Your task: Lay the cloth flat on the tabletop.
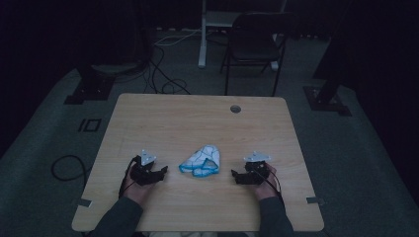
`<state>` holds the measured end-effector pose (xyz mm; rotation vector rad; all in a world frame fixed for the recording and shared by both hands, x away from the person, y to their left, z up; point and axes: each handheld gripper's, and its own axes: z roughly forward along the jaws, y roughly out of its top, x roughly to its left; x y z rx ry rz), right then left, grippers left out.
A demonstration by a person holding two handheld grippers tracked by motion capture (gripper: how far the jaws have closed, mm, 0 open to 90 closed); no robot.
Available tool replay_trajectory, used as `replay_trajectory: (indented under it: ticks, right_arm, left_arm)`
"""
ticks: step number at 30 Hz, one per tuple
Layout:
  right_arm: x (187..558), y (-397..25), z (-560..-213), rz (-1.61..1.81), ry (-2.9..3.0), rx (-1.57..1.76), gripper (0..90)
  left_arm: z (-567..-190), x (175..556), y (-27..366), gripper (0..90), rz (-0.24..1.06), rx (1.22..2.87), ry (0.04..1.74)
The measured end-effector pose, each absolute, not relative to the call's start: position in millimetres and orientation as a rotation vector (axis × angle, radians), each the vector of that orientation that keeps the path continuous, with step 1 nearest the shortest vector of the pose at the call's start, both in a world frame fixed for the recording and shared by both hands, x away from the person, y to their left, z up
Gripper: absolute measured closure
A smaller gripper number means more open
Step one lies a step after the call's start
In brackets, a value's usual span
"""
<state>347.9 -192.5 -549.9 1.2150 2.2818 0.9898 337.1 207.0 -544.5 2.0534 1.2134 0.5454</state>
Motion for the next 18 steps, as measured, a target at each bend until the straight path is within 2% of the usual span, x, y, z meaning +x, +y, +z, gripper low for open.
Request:
replay_trajectory:
  ticks: [12, 18]
  right_arm:
    - [344.9, -191.7, -549.3, 0.993, 2.282, 1.212, 18.2]
    - [342.1, -189.9, -546.7, 0.975, 2.3, 1.215, 24.8]
  left_arm:
    - [-544.5, 336.9, 206.9, 35.6, 0.547, 2.053, 1.215]
    - [-544.1, 335.2, 206.0, 40.5, 0.545, 2.055, 1.205]
